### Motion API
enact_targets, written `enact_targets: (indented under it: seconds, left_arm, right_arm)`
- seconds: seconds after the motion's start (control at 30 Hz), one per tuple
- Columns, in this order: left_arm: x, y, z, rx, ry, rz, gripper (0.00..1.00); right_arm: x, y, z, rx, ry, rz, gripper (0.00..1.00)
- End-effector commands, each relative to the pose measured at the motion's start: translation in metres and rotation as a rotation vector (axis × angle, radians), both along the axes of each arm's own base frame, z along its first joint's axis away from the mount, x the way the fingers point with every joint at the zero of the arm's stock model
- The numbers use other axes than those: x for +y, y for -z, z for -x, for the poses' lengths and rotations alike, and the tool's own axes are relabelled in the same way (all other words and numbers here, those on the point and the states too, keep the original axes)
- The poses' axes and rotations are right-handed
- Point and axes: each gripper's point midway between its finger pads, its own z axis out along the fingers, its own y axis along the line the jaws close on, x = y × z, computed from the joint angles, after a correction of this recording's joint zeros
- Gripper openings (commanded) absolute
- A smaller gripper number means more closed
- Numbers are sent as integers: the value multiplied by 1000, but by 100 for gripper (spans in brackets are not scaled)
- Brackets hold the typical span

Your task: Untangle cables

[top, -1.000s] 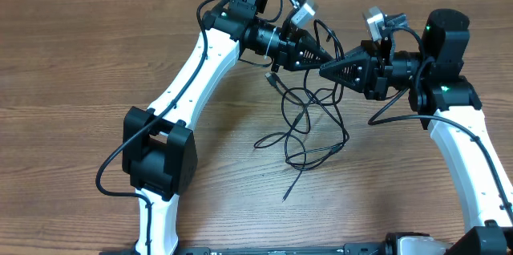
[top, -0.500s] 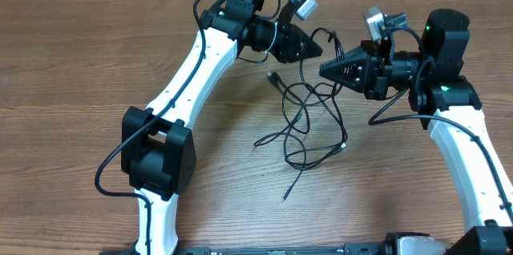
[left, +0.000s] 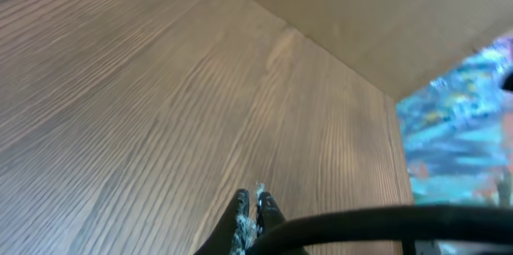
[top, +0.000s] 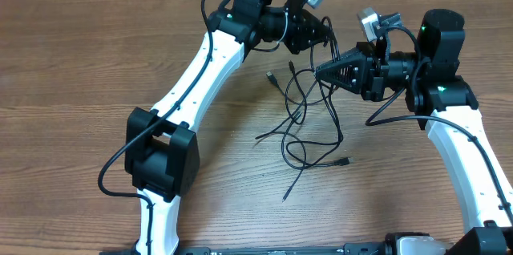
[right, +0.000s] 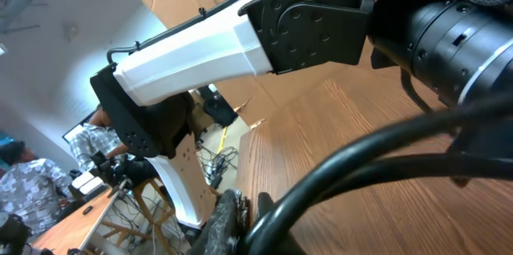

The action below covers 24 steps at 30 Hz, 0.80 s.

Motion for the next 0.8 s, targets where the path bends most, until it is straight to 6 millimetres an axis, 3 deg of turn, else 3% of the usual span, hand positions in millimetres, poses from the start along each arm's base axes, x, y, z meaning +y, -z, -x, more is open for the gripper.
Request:
enact_targets:
  seconds: [0.0, 0.2, 0.4, 0.77]
  left_arm:
    - [-12, -10, 25, -114, 175, 70, 4]
    - [-9, -25, 45, -119, 302, 168, 4]
    - [16, -60, 75, -165, 528, 407, 4]
    - [22, -61, 72, -146, 521, 414, 4]
  right_arm:
    - [2, -12, 11, -34, -39, -12, 4]
    - [-1, -12, 9, -33, -28, -12, 4]
    - [-13, -12, 3, -26, 11, -11, 4]
    - [-16, -12, 1, -21, 22, -11, 10]
